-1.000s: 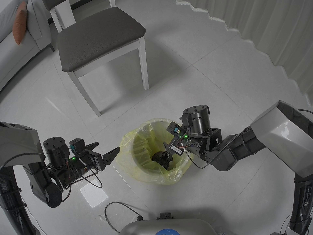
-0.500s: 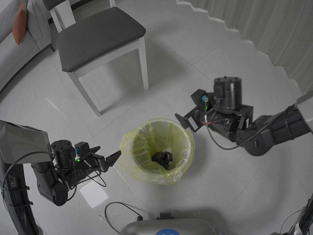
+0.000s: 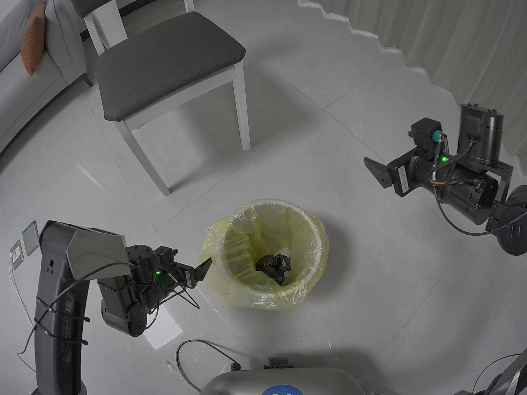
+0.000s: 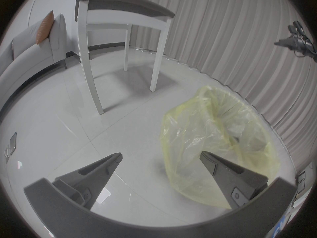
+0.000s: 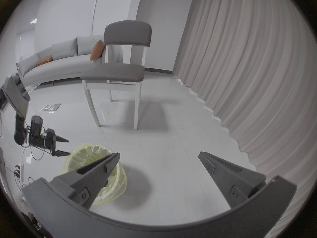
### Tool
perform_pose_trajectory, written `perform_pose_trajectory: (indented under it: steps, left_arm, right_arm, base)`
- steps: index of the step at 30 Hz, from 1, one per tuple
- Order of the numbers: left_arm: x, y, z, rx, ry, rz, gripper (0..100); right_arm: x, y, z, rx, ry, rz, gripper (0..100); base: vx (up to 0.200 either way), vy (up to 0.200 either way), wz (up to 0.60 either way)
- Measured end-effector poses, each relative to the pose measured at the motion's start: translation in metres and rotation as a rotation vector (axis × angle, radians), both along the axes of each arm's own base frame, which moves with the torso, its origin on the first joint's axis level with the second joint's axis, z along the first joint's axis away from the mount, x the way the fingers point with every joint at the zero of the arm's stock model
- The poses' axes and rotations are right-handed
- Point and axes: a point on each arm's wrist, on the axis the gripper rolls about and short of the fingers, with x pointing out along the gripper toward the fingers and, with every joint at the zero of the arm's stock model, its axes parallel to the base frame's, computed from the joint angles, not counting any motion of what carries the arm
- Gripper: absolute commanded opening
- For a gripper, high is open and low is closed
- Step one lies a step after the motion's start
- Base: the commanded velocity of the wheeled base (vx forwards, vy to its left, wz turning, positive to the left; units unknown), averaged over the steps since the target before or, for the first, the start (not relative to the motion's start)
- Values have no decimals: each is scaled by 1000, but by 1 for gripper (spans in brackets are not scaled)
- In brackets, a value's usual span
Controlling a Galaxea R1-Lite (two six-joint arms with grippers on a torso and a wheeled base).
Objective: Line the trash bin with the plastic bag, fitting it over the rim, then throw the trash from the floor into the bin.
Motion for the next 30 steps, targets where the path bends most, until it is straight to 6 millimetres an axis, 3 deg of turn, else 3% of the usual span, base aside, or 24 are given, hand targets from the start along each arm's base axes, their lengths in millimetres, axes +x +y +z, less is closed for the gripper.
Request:
perform_pose_trajectory:
  steps: [8,12,16,20,26,30]
  left_arm:
    - [17,-16,-21,30,14,-29,100]
    - [21,-20,-21,31,-13,-17,100]
    - [13,-10,-12,21,-19,3,100]
    - [-2,9,15,-9,-16,23,100]
    - [-26,41,84,-69,-108,56,100]
    - [-53,61,129,-94,-185,68,100]
  right_arm:
    - [-9,-9,13,29,-54,-12,100]
    - [-10,-12,16,44,-61,-22,100]
    - [-12,-17,19,77,-67,-37,100]
    - [-16,-23,24,124,-74,-52,100]
    - [-32,-37,31,160,-95,-83,100]
    - [-50,-52,35,173,-116,-109,100]
  base:
    - [0,0,0]
    - [0,0,0]
    - [0,0,0]
    - [0,0,0]
    - [0,0,0]
    - [0,0,0]
